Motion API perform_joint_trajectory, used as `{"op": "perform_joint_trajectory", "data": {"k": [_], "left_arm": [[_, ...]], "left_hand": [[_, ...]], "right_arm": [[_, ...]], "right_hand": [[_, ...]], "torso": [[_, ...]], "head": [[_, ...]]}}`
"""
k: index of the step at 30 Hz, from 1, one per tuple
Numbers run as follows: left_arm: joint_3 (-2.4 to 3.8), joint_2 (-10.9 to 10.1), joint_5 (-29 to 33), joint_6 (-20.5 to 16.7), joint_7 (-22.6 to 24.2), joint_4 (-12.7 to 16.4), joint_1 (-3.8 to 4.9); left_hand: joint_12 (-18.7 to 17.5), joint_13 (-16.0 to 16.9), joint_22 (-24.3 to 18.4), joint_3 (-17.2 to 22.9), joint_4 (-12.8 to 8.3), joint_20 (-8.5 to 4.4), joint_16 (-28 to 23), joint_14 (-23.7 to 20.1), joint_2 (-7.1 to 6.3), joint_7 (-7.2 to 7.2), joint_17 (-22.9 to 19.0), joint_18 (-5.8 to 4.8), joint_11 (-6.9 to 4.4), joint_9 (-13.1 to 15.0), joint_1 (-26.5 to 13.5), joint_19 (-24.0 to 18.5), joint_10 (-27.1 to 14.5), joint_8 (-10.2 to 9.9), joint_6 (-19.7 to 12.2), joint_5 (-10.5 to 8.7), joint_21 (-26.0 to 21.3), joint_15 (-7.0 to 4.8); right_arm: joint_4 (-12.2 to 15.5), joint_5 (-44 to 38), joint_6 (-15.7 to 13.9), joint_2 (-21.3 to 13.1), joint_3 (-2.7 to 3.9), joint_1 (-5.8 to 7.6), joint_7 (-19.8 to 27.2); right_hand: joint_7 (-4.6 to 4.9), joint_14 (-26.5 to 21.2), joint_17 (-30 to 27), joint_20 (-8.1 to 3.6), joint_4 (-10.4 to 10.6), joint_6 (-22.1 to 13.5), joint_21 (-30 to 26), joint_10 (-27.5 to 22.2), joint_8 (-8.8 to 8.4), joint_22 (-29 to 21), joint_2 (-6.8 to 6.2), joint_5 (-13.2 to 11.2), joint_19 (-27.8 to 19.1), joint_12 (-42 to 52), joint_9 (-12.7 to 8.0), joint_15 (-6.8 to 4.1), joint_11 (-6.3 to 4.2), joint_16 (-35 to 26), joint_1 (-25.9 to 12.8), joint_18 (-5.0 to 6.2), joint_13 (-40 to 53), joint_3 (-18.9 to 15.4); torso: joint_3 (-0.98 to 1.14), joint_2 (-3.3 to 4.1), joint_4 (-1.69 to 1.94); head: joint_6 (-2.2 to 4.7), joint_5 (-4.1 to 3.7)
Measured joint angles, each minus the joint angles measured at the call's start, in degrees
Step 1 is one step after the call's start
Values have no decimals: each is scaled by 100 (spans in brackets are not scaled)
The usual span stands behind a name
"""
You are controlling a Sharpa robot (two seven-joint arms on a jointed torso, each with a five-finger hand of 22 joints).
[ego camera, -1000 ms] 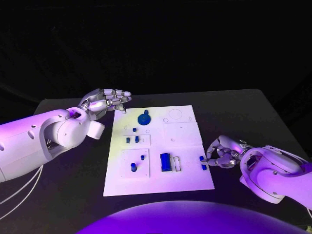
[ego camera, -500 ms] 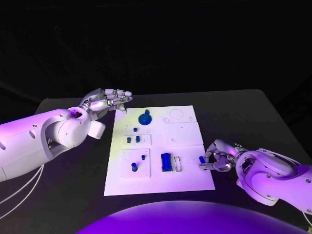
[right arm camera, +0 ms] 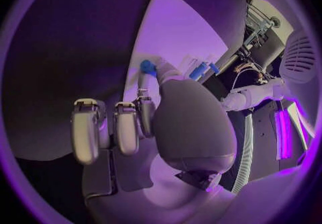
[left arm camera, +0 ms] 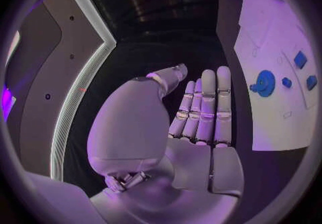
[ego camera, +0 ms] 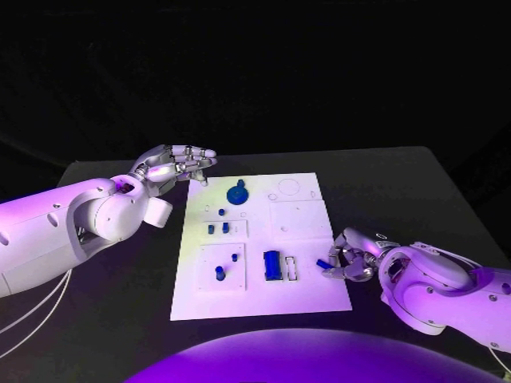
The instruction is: Assemble the parts on the task board
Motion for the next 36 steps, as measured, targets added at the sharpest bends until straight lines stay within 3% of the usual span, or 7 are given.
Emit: {"op": "perform_joint_trajectory", "data": {"k": [5, 12, 15, 16, 19, 21, 36], "left_arm": [[0, -3, -3, 2, 0, 1, 0], [0, -11, -8, 3, -1, 5, 0], [0, -13, -11, 4, -2, 7, 0], [0, -14, -13, 4, -2, 7, 0], [0, -14, -15, 5, -3, 9, 0], [0, -14, -17, 5, -3, 10, 0], [0, -12, -25, 6, -7, 20, 0]], "left_hand": [[0, 0, 0, 0, 0, 0, 0, 0, 0, 0, 0, 0, 0, 0, 0, 0, 0, 0, 0, 0, 0, 0], [0, 0, 0, 0, 0, 0, 0, 0, 0, 0, 0, 0, 0, 0, 0, 0, 0, 0, 0, 0, 0, 0], [22, 0, -7, 0, 0, 0, 0, 0, 0, 0, -6, 0, 21, 0, 0, 0, -21, 0, 0, 0, -22, 0], [22, 0, -8, 0, 0, 0, 0, 0, 0, 0, -6, 0, 21, 0, 0, 0, -21, 0, 0, 0, -22, 0], [22, 0, -8, 0, 0, 0, 0, 0, 0, 0, -6, 0, 21, 0, 0, 0, -21, 0, 0, 0, -22, 0], [22, 0, -8, 0, 0, 0, 0, 0, 0, 0, -6, 0, 21, 0, 0, 0, -21, 0, 0, 0, -22, 0], [22, 0, -7, 0, 0, 0, 0, 0, 0, 0, -6, 0, 21, 0, 0, 0, -21, 0, 0, 0, -22, 0]], "right_arm": [[22, -67, 0, 20, 2, -7, 9], [53, -78, -31, 35, -3, -16, 7], [73, -68, -69, 31, -6, -20, -19], [91, -58, -89, 24, -9, -22, -31], [137, -19, -144, 6, -12, -22, -54], [169, 43, -184, 1, -23, -7, -71], [339, 832, -412, 190, -30, 138, -103]], "right_hand": [[-31, -2, 0, -18, 32, 24, 43, 8, -31, 0, 18, 18, -18, 0, -118, -2, -14, 0, 117, -1, 0, 282], [-40, -21, 0, -18, 389, 107, 94, 18, -76, -1, 9, 36, -18, 0, -228, -20, -23, 0, 189, 0, 0, 789], [-54, -21, 0, -18, 223, 121, 128, 18, -89, -1, -188, 36, -18, 0, -228, -20, -23, 0, -14, 0, 0, 1254], [-54, -21, 0, -18, -13, 121, 155, 18, -90, -1, -220, 37, -18, 0, -228, -20, -23, 0, -170, 0, 0, 1558], [-54, -21, 1, -18, -256, 122, 196, 18, -75, -1, -264, 36, -18, 40, -769, -20, -22, 0, -455, -1, 0, 1914], [-54, -21, 5, -17, -467, 122, 199, 18, -89, -1, -280, 36, -18, 44, -916, -20, -22, 25, -576, -1, 0, 2146], [-42, -21, 4, -17, -534, 109, 226, 18, -55, 3, -284, 36, -18, 44, -856, -19, -22, 24, -758, 0, 0, 2278]], "torso": [[0, -3, 3], [-1, -3, 0], [-1, -3, -1], [-1, -3, -2], [-1, -3, -4], [0, -4, -4], [-2, -3, 2]], "head": [[0, -1], [0, 14], [0, 19], [0, 22], [0, 35], [0, 42], [0, 55]]}}
